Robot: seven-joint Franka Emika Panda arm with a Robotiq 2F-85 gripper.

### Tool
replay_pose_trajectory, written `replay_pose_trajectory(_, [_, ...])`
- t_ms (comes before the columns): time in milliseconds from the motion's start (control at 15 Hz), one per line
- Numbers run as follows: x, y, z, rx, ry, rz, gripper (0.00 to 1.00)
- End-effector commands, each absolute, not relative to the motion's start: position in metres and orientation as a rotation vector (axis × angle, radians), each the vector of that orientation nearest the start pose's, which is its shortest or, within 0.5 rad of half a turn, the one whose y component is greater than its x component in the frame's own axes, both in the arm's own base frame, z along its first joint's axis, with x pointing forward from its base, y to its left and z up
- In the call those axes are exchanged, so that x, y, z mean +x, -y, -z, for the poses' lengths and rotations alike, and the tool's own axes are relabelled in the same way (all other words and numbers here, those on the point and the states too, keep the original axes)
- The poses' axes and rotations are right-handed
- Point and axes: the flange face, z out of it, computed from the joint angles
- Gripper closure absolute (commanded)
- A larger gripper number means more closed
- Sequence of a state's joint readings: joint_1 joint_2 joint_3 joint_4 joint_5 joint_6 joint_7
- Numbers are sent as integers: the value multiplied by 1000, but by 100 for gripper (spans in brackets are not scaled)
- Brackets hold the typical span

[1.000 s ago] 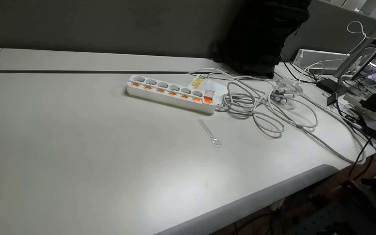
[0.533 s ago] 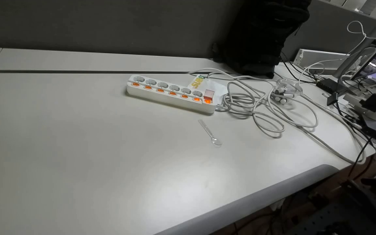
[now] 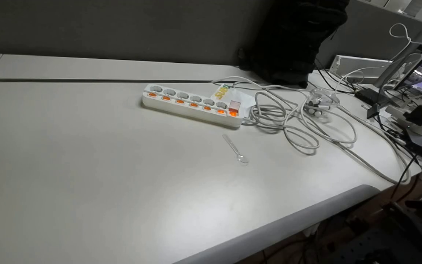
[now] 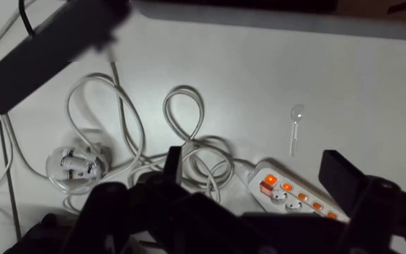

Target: Turn off the third switch from the right

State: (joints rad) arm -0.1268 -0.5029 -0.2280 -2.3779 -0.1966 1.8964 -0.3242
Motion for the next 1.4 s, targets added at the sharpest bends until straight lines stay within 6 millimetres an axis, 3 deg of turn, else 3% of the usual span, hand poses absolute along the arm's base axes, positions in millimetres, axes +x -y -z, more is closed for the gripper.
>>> replay_pose_trajectory(0, [419,141,-467,-3244,-39,146,0])
replay_pose_trajectory(400, [490,74,-394,-3209,-104,226,0])
replay_pose_trajectory(733, [537,21,-329,-3067,-390,39,0])
replay_pose_trajectory(867, [556,20,-316,-3029,-506,27,0])
replay_pose_trajectory(1000, [566,27,-319,-2999,-594,7,0])
replay_pose_trajectory(1067, [549,20,-310,-3035,-472,30,0])
replay_pose_trajectory(1333, [563,27,-312,-3018,-531,21,0])
